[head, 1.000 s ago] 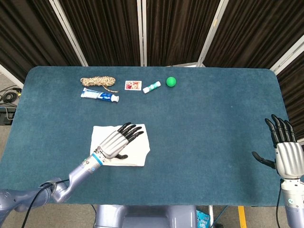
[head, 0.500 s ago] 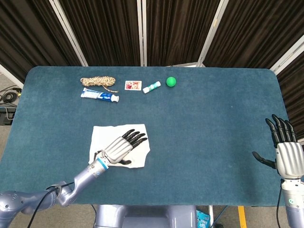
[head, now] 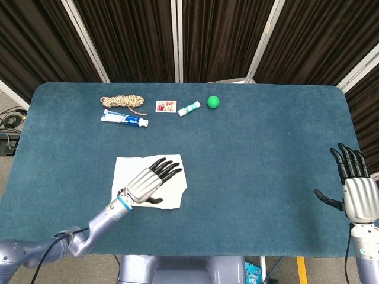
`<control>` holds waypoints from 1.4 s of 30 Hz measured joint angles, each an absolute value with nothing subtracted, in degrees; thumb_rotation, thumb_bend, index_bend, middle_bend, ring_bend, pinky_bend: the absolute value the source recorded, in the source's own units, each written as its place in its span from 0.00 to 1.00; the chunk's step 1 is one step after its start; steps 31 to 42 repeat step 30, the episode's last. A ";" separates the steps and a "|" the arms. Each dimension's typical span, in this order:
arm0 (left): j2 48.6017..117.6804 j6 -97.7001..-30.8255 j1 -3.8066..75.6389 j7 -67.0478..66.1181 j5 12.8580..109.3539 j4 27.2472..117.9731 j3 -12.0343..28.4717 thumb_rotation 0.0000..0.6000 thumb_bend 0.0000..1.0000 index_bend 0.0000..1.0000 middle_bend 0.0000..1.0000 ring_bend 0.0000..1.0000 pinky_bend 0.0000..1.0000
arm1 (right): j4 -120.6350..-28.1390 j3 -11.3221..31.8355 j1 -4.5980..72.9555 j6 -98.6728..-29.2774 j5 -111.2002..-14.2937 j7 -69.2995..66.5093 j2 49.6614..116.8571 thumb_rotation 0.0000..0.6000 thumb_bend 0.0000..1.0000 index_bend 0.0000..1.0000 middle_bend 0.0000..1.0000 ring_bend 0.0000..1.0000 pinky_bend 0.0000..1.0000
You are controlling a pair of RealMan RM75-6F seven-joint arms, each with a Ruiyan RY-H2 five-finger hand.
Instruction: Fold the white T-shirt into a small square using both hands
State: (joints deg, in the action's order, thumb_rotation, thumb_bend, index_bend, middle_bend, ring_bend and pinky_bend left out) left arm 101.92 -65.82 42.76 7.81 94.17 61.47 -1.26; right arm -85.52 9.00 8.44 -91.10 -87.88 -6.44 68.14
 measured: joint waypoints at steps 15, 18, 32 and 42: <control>86.43 -79.68 31.30 -2.76 88.99 77.75 0.68 1.00 0.00 0.00 0.00 0.00 0.00 | -85.57 8.67 8.36 -90.75 -87.92 -4.38 67.75 1.00 0.00 0.08 0.00 0.00 0.00; 82.96 -83.55 26.22 -5.96 85.34 82.89 0.64 1.00 0.00 0.00 0.00 0.00 0.00 | -85.65 8.60 8.22 -90.86 -87.81 -1.73 67.75 1.00 0.00 0.06 0.00 0.00 0.00; 73.10 -92.10 13.05 -7.62 78.26 90.95 -0.22 1.00 0.00 0.00 0.00 0.00 0.00 | -86.17 8.61 7.70 -90.87 -86.62 2.68 68.11 1.00 0.00 0.00 0.00 0.00 0.00; 73.10 -92.10 13.05 -7.62 78.26 90.95 -0.22 1.00 0.00 0.00 0.00 0.00 0.00 | -86.17 8.61 7.70 -90.87 -86.62 2.68 68.11 1.00 0.00 0.00 0.00 0.00 0.00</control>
